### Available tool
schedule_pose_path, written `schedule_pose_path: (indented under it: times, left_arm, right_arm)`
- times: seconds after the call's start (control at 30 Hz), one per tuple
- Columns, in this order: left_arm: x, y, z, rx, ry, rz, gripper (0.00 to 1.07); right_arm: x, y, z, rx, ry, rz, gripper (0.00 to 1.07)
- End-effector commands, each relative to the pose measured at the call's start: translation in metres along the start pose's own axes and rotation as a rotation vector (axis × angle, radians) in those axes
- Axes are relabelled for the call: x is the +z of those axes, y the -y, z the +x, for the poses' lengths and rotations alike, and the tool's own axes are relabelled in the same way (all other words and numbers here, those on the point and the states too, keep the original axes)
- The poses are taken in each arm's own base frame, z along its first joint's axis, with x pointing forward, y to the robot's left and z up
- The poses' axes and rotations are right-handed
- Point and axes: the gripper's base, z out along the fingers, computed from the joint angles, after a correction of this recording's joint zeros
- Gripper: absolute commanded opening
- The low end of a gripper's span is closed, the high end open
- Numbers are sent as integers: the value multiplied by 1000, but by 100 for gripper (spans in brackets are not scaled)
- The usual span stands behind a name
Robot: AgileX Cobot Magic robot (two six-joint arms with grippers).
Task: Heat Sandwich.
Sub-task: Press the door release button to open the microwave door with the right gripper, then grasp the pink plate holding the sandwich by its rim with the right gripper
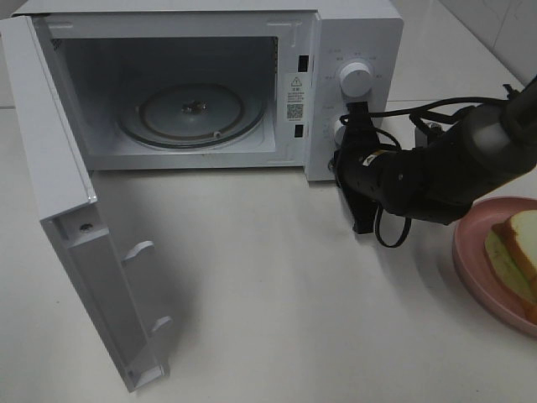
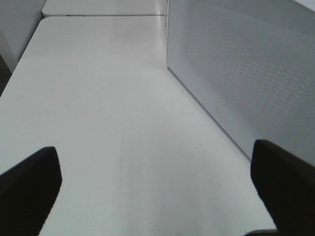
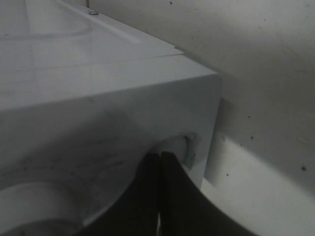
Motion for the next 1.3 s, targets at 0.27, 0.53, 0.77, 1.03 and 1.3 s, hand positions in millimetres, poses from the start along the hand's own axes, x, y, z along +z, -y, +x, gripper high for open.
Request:
schedule_pose_path:
  times: [0.27, 0.53, 0.77, 1.03, 1.3]
  left_arm:
    - [-3, 0, 2, -1, 33, 3, 100]
    - [-3, 0, 2, -1, 33, 3, 100]
    - [-3, 0, 2, -1, 33, 3, 100]
    - [-3, 0, 2, -1, 33, 3, 100]
    - [-3, 0, 2, -1, 33, 3, 100]
  right_arm:
    - [-30, -1, 0, -53, -76, 43, 0]
    - [-53, -7, 1, -146, -140, 124, 0]
    - [-73, -12, 2, -393, -230, 216, 0]
    - [-97, -12, 4, -816, -403, 299, 1]
    - [-121, -16, 1, -1257, -559, 297, 4]
